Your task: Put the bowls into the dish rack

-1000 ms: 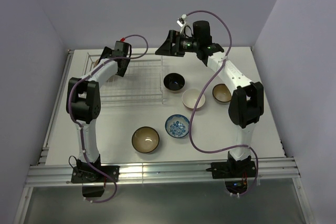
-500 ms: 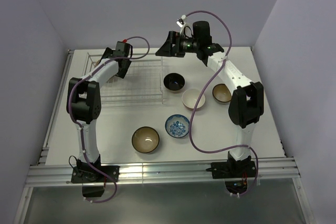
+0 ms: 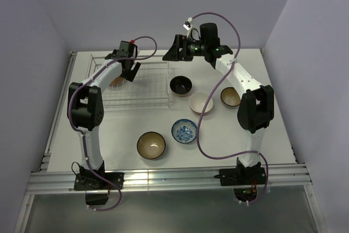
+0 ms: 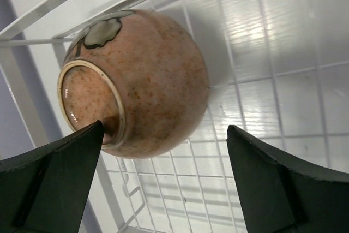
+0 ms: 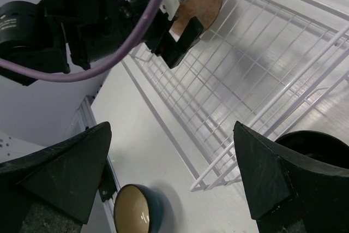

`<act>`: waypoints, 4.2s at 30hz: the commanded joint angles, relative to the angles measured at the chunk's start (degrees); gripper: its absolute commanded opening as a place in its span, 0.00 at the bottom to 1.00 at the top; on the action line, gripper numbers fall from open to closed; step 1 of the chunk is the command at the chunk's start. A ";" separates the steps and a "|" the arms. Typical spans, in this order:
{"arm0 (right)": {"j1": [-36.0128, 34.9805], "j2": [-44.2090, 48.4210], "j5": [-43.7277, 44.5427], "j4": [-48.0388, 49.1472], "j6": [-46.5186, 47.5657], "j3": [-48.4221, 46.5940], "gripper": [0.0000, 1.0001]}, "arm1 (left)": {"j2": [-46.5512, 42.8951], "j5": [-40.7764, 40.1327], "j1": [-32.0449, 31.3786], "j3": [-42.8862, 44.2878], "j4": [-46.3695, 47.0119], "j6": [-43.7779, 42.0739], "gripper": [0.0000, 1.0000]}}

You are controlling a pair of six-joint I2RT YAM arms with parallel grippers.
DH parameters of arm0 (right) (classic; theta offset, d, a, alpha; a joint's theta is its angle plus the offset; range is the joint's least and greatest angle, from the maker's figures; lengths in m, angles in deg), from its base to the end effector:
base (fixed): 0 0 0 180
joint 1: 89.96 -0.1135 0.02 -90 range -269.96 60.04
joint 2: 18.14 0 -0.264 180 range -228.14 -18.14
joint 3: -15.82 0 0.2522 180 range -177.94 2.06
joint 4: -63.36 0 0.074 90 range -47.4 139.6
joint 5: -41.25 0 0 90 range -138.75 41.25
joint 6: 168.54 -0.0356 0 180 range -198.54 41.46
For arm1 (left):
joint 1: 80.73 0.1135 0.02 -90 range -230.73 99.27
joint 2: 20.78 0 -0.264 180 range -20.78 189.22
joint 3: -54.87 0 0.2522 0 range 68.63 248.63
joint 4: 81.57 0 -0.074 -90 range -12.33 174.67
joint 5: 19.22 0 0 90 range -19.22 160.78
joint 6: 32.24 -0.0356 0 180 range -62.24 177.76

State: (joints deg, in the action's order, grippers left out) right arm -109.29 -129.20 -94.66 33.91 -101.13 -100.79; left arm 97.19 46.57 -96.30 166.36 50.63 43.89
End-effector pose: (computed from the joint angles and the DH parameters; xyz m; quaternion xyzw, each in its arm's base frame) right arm 0.4220 0.1751 0.3442 -0.1907 0.7776 0.4849 0.3520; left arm 0.4437 -0.1085 0.2318 0.1743 0.9164 0.1951 0.3028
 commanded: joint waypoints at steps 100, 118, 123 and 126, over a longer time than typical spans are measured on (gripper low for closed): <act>-3.17 -12.25 2.49 -5.15 -8.35 -3.24 0.57 | -10.74 49.42 11.62 5.28 1.08 11.05 0.40; -1.68 -3.12 3.99 -7.78 -4.75 1.33 0.79 | -24.45 58.12 12.49 -5.53 5.21 13.16 0.64; -0.88 0.49 3.64 -9.98 -1.94 3.44 0.80 | -29.46 65.06 13.55 -8.96 4.34 10.01 0.67; 0.08 4.62 3.20 -10.86 0.43 6.42 0.88 | -33.06 72.44 13.46 -11.51 -0.38 2.47 0.69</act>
State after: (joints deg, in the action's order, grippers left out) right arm -110.17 -130.62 -91.25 24.19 -104.52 -95.87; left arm 69.56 109.21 -82.64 156.20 52.66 53.53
